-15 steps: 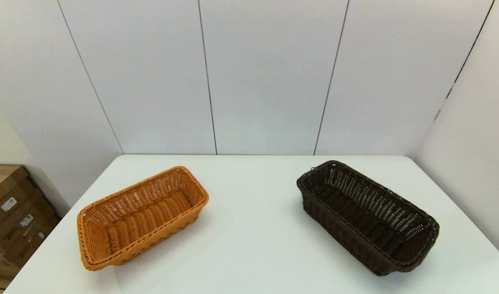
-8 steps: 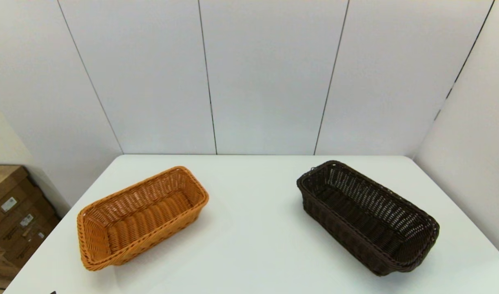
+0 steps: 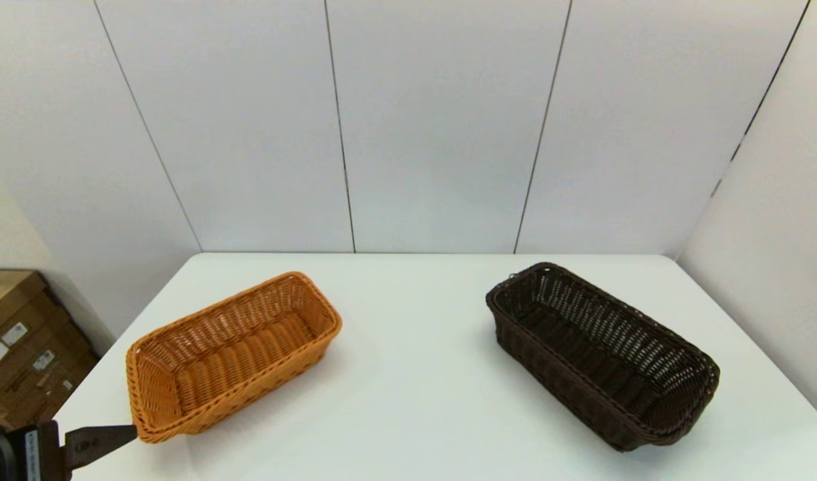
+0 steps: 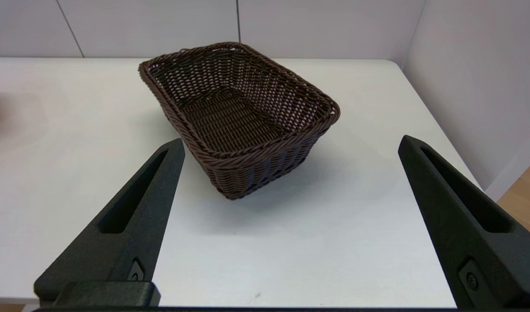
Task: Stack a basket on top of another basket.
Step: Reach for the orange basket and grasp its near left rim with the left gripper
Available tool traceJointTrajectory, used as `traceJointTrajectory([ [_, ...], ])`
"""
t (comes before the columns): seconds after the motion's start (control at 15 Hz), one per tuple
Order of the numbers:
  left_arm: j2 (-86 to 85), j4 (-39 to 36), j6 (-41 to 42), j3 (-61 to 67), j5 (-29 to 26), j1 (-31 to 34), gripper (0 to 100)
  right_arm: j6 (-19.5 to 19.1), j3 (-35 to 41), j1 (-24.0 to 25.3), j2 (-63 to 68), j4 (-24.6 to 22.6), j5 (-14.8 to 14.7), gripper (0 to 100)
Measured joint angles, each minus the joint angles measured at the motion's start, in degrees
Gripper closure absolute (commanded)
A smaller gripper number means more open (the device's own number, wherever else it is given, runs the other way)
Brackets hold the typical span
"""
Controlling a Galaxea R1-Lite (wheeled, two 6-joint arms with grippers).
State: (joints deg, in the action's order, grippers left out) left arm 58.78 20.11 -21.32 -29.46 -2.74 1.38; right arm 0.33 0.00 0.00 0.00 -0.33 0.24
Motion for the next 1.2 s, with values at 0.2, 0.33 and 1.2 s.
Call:
traceJointTrajectory([
  [0.2,7.9,0.5,-9.0,-3.4,0.0,0.3,0,0.0,0.0,0.0,0.0,0.0,0.0,0],
  [0.33,12.4,0.4,-11.8,-5.6,0.1,1.0,0,0.0,0.0,0.0,0.0,0.0,0.0,0],
  [1.2,34.7,-1.8,-5.0,-15.5,0.2,14.3,0,0.0,0.0,0.0,0.0,0.0,0.0,0],
])
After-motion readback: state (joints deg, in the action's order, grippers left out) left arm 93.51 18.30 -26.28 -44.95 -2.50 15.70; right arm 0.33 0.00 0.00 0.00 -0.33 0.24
